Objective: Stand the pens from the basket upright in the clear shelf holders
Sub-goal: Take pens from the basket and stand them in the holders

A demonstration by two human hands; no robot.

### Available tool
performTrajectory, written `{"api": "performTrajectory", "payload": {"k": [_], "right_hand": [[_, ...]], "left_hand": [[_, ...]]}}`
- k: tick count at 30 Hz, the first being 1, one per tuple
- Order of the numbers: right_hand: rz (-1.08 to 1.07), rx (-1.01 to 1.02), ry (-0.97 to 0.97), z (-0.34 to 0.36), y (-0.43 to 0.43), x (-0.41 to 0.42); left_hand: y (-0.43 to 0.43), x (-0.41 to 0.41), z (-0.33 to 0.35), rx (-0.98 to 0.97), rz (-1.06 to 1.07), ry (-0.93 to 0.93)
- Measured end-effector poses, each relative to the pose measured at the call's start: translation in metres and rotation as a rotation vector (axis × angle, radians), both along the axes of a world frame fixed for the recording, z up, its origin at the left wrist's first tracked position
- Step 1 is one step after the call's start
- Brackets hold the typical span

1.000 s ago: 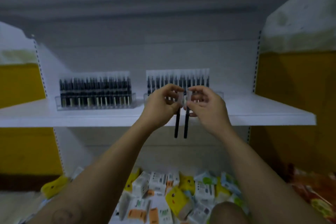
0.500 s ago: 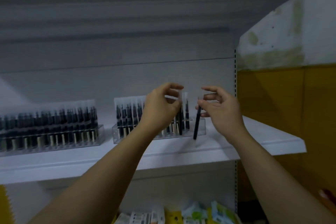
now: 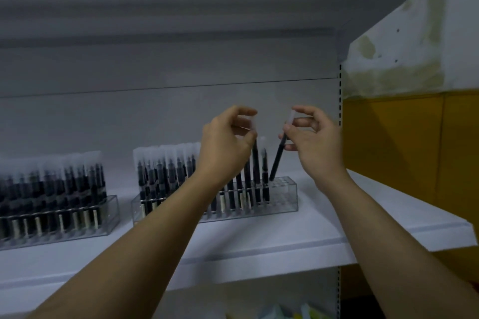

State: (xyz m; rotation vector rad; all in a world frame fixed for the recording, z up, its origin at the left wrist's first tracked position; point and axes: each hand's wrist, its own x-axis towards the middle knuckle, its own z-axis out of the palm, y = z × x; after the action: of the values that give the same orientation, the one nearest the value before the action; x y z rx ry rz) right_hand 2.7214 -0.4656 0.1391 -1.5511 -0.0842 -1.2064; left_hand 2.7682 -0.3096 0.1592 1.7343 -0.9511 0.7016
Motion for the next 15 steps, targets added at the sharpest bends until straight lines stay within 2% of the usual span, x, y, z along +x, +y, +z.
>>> {"api": "performTrajectory", "payload": {"k": [3, 7, 10, 13, 15], "right_hand": [[-0.014, 0.001, 0.006, -0.004, -0.002, 0.006], [-0.014, -0.056, 0.062, -0.007, -0.002, 0.009], [-0.044, -0.265, 0.196, -0.010, 0.001, 0.008], [-0.116, -0.525, 0.355, -0.015, 0.002, 0.003], [-0.117, -0.582, 0.401, -0.017, 0.001, -0.003]], "left_hand": [[-0.003, 0.008, -0.004, 0.026, 0.012, 0.019], [-0.006, 0.009, -0.005, 0.164, 0.079, 0.003], [-0.008, 0.011, -0.005, 0.246, 0.170, -0.049], [-0.007, 0.012, -0.002, 0.259, 0.207, -0.024], [-0.008, 0.012, 0.000, 0.269, 0.221, -0.019]]}}
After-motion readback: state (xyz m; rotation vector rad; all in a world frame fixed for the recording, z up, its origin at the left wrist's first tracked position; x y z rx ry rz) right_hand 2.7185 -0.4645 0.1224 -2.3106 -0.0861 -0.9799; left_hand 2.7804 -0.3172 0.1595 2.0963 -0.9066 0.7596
